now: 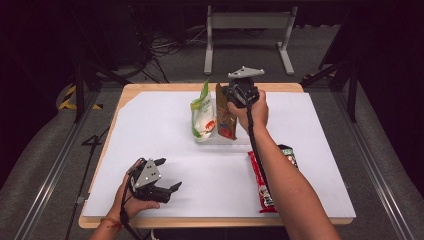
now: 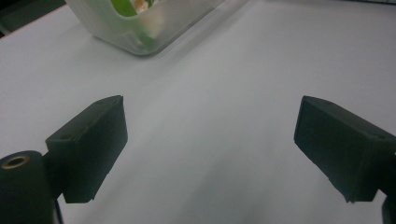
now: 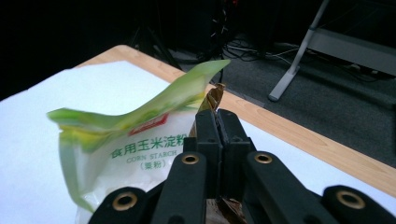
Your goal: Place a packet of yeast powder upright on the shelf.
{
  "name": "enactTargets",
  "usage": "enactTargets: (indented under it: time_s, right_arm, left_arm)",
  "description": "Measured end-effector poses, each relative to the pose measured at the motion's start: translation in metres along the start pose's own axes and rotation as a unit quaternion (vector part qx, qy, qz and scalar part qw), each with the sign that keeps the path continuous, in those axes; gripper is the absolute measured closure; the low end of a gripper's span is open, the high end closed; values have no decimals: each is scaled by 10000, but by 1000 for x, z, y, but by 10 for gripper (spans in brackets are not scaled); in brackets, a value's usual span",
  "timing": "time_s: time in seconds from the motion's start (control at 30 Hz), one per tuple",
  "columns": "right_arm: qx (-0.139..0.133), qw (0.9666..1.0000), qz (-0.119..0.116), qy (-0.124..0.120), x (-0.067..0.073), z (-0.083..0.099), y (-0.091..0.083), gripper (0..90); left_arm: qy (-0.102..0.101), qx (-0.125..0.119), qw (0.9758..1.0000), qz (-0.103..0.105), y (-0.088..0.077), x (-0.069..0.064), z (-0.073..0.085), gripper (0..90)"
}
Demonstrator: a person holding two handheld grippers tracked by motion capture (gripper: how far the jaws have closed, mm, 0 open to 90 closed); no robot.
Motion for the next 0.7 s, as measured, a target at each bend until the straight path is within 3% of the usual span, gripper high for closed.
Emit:
enactTargets:
  time_s: [0.3,0.43,0.53,0.57,0.7]
  right_arm:
    - [-258,9988,362,220,-11,3,10,896]
    - [-604,9953,627,423,-14,5,7,896]
    - [-784,9939,548,541,-13,8,4,895]
    - [-872,9939,424,521,-10,11,4,893]
    - [-770,9957,358,377,-2,21,7,891]
  left_arm:
    - [-57,-78,10000,21,-1,3,0,107]
    - [-53,-154,9999,34,-3,2,-2,106]
    - [-56,-163,9998,51,-3,2,-2,105]
    - [-58,-161,9998,39,-3,2,-2,103]
    - [-68,-196,9998,36,-4,1,-4,101]
Point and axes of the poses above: each handheld gripper's, and its own axes: y roughly forward along the jaws, z roughly out of its underside, x roughly to its left, the point moved 4 cm from there along y, roughly forward along the jaws, and after that the axes turned 10 degrees about -y, right-handed, at the moved point
